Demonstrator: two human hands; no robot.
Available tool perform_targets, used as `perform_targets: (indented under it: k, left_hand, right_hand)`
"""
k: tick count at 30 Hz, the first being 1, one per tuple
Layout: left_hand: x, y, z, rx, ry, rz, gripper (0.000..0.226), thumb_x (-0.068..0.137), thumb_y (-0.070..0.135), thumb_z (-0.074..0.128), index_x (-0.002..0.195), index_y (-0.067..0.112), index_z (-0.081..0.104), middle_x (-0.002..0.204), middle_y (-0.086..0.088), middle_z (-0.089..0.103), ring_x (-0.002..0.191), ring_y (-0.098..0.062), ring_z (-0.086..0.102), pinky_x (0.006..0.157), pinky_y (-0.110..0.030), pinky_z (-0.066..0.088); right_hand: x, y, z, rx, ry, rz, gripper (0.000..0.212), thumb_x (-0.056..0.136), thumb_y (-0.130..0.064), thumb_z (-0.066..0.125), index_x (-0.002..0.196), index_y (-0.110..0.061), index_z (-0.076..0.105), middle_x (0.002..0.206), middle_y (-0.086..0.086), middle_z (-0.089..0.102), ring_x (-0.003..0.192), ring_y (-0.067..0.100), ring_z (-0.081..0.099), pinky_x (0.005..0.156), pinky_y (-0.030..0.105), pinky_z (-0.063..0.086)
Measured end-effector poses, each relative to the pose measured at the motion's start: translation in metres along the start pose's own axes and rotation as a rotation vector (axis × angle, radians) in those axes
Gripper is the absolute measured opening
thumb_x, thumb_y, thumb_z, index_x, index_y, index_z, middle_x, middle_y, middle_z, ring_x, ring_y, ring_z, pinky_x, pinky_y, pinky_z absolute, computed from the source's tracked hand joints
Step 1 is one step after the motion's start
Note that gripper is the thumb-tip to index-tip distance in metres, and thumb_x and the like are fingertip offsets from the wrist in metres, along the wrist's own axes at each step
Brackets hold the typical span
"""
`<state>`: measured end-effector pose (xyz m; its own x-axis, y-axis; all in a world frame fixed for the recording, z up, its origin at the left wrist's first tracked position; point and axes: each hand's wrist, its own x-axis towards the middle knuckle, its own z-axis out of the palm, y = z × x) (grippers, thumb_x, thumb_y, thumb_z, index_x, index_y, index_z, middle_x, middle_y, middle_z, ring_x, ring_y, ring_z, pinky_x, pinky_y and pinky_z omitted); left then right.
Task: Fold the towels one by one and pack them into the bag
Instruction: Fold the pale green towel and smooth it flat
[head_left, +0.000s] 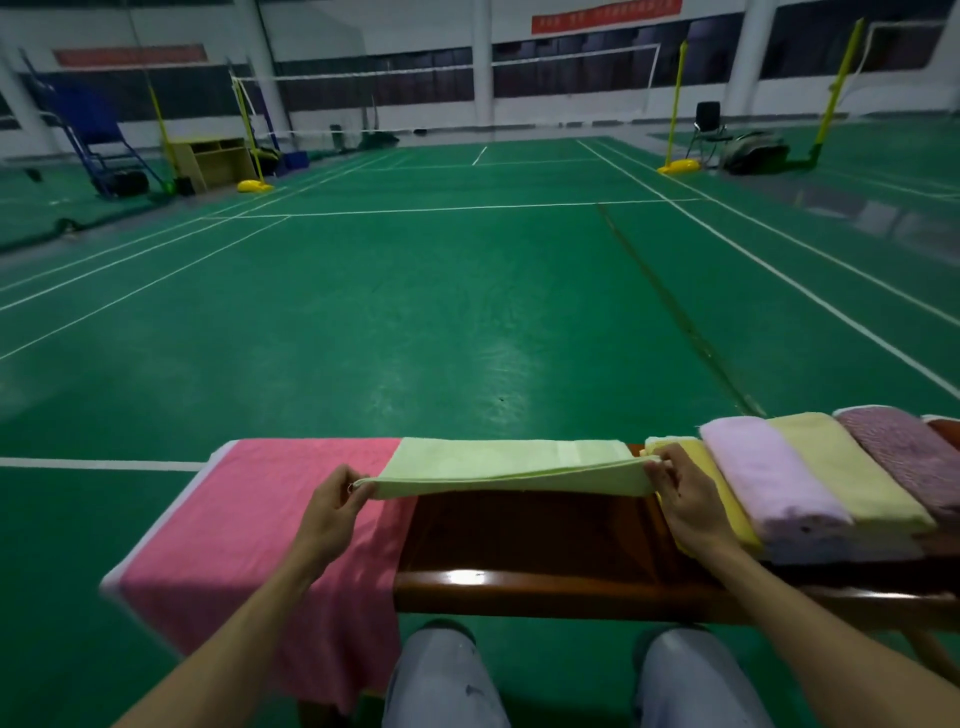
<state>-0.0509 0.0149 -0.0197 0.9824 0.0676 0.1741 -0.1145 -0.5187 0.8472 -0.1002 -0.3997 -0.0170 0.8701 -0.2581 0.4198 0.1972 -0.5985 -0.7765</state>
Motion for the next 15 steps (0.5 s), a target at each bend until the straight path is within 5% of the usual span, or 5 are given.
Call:
perform_targets:
  k: [6,9,13,15]
  left_hand:
    - [-0.019,0.008,-0.006,0.002,-0.019,0.083,0.022,0.094,0.002,0.054,0.075,0.011,0.049,0.070,-0.005,0.052,0.064,-0.015,0.043,0.055,-0.015,0.034]
    - [-0.030,0.010,-0.007,-0.015,-0.039,0.060,0.017,0.096,0.008,0.053,0.080,0.007,0.051,0.073,-0.007,0.054,0.065,-0.016,0.044,0.058,-0.025,0.037]
    - [-0.038,0.012,-0.007,-0.033,-0.017,0.049,0.016,0.097,0.010,0.053,0.083,0.003,0.050,0.073,-0.007,0.052,0.064,-0.015,0.042,0.055,-0.028,0.036]
    - [-0.039,0.015,-0.009,-0.048,-0.010,0.041,0.015,0.096,0.008,0.053,0.083,0.002,0.051,0.072,-0.007,0.052,0.063,-0.015,0.042,0.051,-0.021,0.035]
  right_hand:
    - [-0.014,-0.004,-0.013,-0.024,0.028,-0.034,0.074,0.078,-0.088,0.024,0.091,-0.020,0.050,0.067,-0.008,0.052,0.062,0.002,0.052,0.051,0.024,0.034]
    - [-0.020,-0.002,-0.017,-0.086,0.014,-0.047,0.048,0.089,-0.069,0.035,0.092,-0.024,0.050,0.070,-0.001,0.055,0.057,0.019,0.051,0.050,0.026,0.034]
    - [-0.024,-0.003,-0.023,-0.071,-0.064,-0.014,0.075,0.077,-0.089,0.024,0.093,-0.020,0.050,0.075,0.003,0.060,0.066,0.019,0.057,0.056,0.035,0.041]
    - [-0.023,-0.008,-0.027,-0.095,-0.144,0.012,0.060,0.087,-0.077,0.033,0.094,-0.020,0.051,0.081,0.005,0.062,0.075,0.017,0.060,0.058,0.030,0.043]
